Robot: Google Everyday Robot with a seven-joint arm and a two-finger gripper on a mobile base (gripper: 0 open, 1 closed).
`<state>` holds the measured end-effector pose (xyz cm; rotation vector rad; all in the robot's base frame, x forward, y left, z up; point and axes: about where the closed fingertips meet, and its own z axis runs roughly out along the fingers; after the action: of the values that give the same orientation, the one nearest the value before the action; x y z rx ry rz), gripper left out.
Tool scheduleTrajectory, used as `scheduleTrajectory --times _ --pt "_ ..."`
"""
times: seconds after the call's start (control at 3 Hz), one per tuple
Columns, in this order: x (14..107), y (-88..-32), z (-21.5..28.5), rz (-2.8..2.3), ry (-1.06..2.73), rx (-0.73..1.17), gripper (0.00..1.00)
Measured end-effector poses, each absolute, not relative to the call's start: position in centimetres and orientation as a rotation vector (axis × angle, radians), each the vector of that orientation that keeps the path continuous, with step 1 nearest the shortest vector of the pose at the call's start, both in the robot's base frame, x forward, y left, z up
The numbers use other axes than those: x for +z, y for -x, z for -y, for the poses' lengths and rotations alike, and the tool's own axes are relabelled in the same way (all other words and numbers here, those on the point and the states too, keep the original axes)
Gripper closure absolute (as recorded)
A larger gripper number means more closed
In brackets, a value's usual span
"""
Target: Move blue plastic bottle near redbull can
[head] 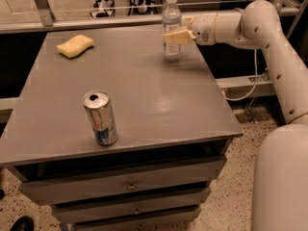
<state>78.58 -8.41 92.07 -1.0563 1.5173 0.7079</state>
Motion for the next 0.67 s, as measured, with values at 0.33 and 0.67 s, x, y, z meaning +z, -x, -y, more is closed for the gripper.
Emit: scheduleTrajectory --times 0.33,0.67 --pt "93.73 -77.66 8.81 -1.497 1.059 0.678 0.84" --pt "93.67 -77.65 8.43 -1.496 1.063 0.683 1.00"
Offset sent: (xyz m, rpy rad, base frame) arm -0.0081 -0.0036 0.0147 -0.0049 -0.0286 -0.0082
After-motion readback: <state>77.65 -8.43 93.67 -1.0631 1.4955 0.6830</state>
